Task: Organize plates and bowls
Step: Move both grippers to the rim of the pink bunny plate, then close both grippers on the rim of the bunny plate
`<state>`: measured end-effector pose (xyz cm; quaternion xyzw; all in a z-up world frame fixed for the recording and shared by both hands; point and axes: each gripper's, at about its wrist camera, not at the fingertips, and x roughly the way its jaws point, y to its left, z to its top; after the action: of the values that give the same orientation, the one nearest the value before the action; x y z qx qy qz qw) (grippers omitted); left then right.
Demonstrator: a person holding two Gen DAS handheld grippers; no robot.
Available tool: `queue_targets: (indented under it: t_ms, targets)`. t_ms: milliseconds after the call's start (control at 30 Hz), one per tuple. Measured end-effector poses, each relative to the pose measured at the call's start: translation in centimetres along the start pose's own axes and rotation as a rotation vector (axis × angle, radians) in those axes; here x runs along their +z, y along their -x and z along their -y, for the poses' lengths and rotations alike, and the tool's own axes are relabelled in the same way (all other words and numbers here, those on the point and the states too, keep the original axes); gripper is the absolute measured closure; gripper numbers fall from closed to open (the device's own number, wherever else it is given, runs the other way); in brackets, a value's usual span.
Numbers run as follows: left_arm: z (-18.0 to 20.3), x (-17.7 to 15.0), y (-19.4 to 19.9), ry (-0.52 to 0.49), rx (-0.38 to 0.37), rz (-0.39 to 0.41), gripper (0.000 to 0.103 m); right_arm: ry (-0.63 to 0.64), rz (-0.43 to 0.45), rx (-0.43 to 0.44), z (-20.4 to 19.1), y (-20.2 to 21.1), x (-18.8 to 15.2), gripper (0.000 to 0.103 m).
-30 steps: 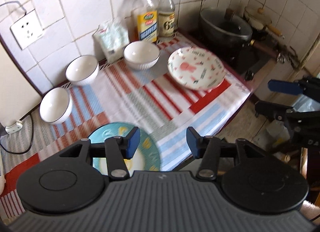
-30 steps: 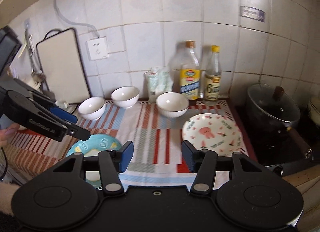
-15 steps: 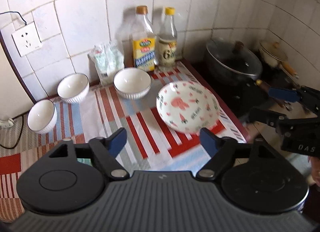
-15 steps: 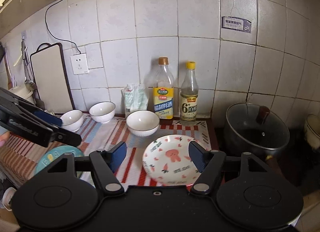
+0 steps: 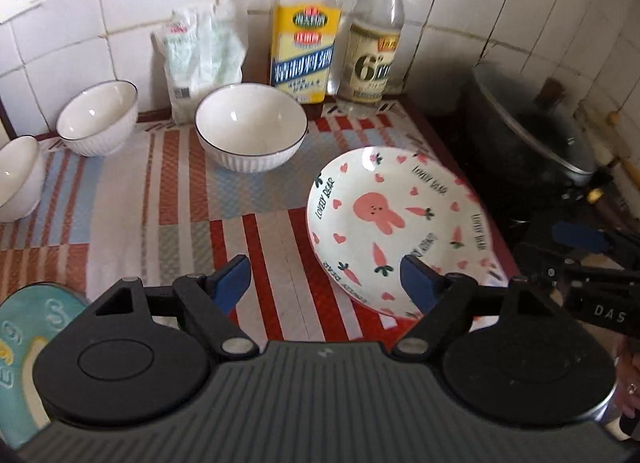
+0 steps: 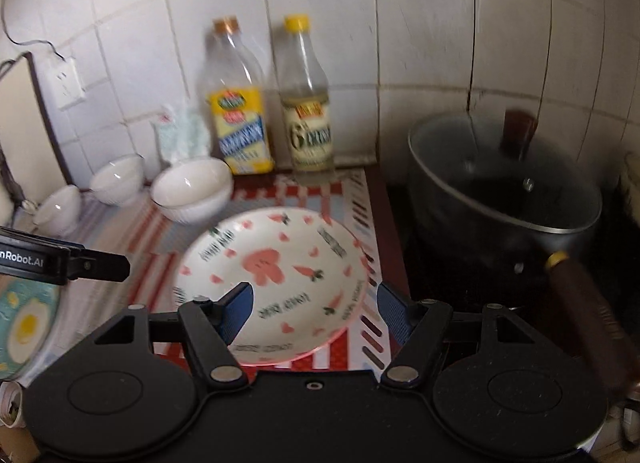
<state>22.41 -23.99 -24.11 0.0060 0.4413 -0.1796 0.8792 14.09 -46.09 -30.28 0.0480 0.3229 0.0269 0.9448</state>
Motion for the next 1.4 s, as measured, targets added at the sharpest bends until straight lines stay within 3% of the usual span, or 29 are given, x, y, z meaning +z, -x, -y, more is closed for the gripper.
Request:
queue_targets:
  t_ms: [267, 367, 533, 633, 700, 867, 1033, 1200, 1400]
  targets:
    - [0.0, 0.7, -4.7, 0.06, 0.005, 0.01, 0.023, -0.109, -0.075, 0.017, 2.4, -5.7, -0.7, 0.03]
    - [-0.5, 0.8, -5.8, 0.088, -0.011, 0.031, 0.028, -0.213, -0.094, 0.033, 3.5, -7.2, -0.9, 0.03]
    - [-1.3, 0.7, -7.8, 0.056, -0.092, -0.037, 0.072, -0.361, -0.155, 0.053, 5.1, -9.4, -1.2, 0.036]
    - [-1.8, 0.2, -8.9, 0.065, -0.096, -0.092, 0.084, -0.429, -0.162, 0.091, 5.6, -10.0, -1.5, 0.05]
    - [-2.4, 0.0, -9.3, 0.117, -0.126, -0.108, 0.087, -0.421, -0.175, 0.098, 5.2, -10.5, -1.5, 0.067]
    - [-2.9, -0.4, -10.0, 0.147, -0.158, -0.113, 0.089, -0.418, -0.188, 0.071, 5.0, -10.8, -1.5, 0.081]
    - [-3.0, -0.7, -10.6, 0.201, -0.146, -0.098, 0.088, -0.401, -0.159, 0.086, 5.2, -10.7, -1.8, 0.081]
    - [-2.2, 0.1, -10.7, 0.162, -0.086, -0.135, 0.087, -0.301, -0.195, 0.035, 3.8, -10.9, -1.0, 0.074]
    - [-1.5, 0.8, -9.2, 0.075, -0.048, -0.107, 0.087, -0.345, -0.192, 0.073, 4.5, -10.1, -0.8, 0.079]
